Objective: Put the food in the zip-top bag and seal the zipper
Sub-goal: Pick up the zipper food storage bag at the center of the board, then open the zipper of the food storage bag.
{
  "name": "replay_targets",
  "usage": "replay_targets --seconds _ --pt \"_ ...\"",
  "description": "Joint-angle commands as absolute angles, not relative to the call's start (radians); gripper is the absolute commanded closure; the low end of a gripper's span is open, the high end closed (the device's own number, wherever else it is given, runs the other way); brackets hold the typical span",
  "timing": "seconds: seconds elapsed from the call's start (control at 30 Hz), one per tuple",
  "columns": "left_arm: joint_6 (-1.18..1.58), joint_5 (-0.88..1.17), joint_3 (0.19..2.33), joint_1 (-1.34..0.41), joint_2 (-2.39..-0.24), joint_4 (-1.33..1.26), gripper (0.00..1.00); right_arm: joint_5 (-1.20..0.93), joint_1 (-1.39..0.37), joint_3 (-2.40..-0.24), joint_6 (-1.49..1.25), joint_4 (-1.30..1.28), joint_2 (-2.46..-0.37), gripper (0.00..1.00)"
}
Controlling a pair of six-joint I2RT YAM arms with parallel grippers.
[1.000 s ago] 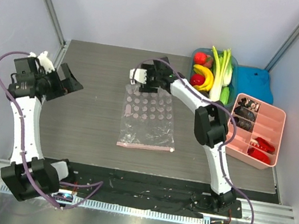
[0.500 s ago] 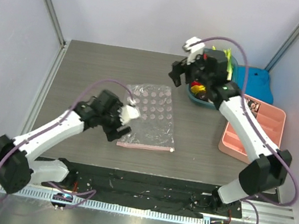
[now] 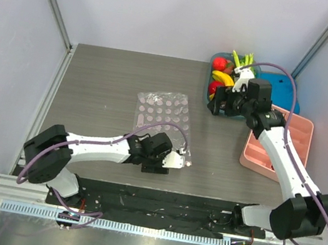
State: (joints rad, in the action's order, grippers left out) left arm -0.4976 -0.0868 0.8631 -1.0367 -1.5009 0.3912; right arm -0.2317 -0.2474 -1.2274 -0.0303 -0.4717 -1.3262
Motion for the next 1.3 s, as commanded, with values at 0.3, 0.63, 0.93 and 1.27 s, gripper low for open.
replay_targets --seconds 0.3,0.63,0.93,1.27 --pt "-0.448 -0.19 0.983 -1.048 -1.592 0.321 0.86 -0.201 -0.204 -1.19 -0.051 -0.469 -1.209 0.09" --pt "0.027 0.063 1.313 -0.701 -1.655 0.567 1.0 -0.163 -0.163 -1.241 -0.136 -0.468 -1.244 0.08" --pt "0.376 0.037 1.505 -0.509 -1.567 0.609 1.0 -0.389 -0.106 -1.267 -0.25 -0.304 -1.23 0.08" --pt "0.531 0.028 1.548 -0.506 -1.526 0.626 1.0 -0.577 -0.178 -1.194 -0.419 -0.229 -1.327 0.08"
